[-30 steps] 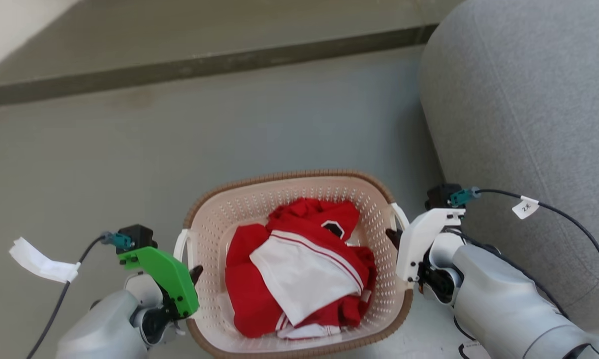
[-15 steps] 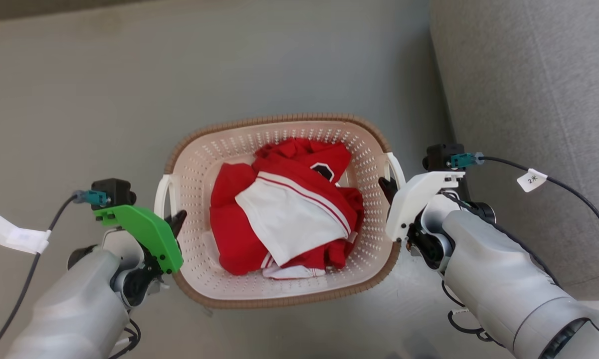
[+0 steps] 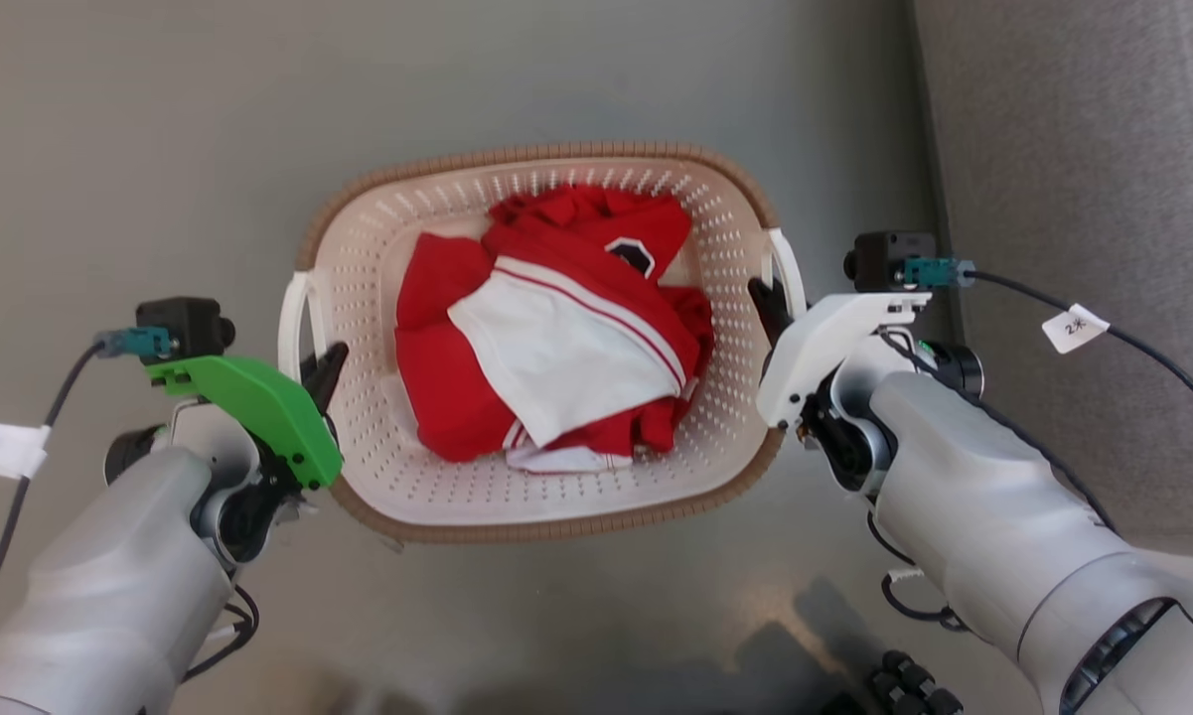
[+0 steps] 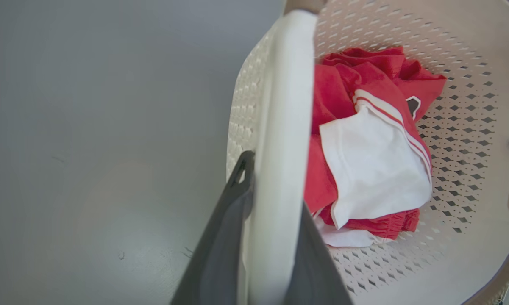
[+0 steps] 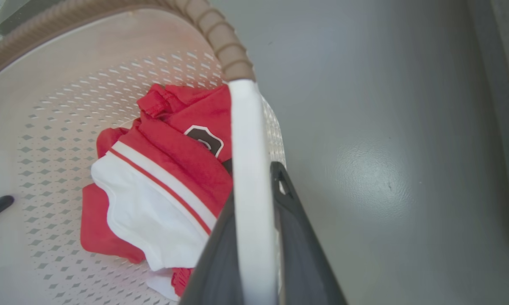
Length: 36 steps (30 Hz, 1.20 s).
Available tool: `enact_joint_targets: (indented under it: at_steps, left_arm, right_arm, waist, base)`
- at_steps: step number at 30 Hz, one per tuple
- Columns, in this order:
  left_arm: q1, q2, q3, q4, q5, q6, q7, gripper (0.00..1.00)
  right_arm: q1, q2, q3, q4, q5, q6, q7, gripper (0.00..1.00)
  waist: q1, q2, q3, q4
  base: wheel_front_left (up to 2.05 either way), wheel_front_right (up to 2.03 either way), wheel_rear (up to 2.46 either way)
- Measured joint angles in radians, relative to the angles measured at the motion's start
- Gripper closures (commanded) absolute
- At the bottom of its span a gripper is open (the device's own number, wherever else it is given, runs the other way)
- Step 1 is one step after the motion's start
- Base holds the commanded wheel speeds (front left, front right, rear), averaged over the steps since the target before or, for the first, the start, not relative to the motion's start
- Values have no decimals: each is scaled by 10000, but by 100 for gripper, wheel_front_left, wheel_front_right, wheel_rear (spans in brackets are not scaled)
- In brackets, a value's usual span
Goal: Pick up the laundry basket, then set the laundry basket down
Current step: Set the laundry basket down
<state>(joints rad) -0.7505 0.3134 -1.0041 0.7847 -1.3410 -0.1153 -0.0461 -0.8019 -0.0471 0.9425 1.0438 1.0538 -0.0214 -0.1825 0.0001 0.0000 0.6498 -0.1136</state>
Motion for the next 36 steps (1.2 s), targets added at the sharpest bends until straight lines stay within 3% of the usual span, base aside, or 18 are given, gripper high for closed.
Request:
enact_joint_targets:
  at_steps: [18,36]
  left_arm:
    - [-693,345,13,-430,67,2,-535,100]
    - [-1042,506,-98,-667,100,12,-1323,100]
  right_arm:
    - [-785,10,63,-174,0,-410,-474,100]
    - [-1314,-6,-40,-268,-171,-512,-679,100]
  waist:
    - [0,0,1775,-28]
    - [-1,0,2813,-72]
  base:
    - [0,0,0]
    - [0,0,0]
